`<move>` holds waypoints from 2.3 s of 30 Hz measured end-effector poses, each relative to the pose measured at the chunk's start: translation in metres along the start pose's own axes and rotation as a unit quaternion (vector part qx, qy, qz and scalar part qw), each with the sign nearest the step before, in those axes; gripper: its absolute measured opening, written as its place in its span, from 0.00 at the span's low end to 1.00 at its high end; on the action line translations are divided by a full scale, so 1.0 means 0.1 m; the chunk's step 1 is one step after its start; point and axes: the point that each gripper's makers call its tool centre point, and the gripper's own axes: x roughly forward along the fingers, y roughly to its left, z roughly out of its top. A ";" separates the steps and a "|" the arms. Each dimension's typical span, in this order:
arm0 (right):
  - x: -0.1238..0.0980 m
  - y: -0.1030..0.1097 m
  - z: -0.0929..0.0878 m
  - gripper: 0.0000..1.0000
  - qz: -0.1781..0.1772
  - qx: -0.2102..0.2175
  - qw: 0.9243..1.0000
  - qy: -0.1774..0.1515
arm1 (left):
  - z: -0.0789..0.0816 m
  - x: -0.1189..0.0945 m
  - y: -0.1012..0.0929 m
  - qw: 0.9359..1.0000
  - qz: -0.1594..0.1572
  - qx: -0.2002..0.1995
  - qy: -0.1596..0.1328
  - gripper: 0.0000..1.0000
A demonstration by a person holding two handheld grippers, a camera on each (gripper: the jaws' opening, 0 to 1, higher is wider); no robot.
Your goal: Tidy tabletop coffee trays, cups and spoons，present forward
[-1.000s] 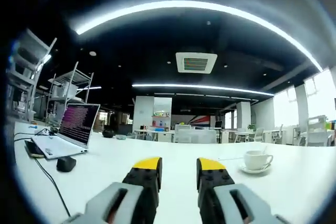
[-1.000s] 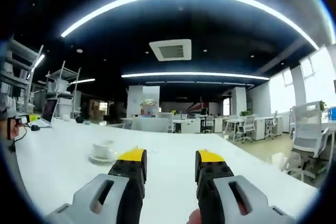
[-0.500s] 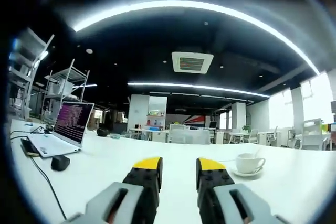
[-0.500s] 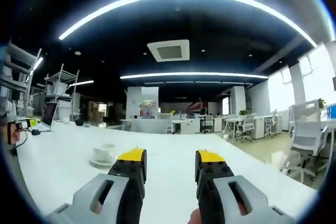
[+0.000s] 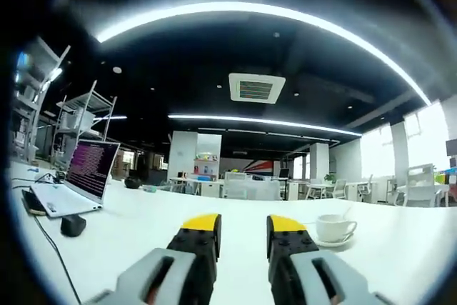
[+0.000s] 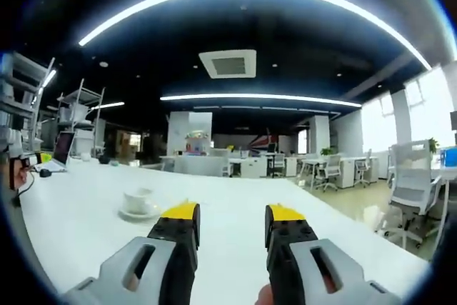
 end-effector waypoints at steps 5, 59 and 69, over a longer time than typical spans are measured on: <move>0.03 -0.01 -0.07 0.36 0.001 0.006 1.000 0.005 | 0.01 0.02 0.00 1.000 0.004 0.001 0.003 0.27; 0.19 0.19 -0.33 0.35 0.012 0.007 0.999 0.045 | -0.37 0.01 0.02 0.999 0.004 0.000 0.050 0.27; 0.16 0.21 -0.33 0.35 0.012 0.008 0.999 0.045 | -0.38 -0.01 0.04 0.999 0.008 -0.001 0.052 0.27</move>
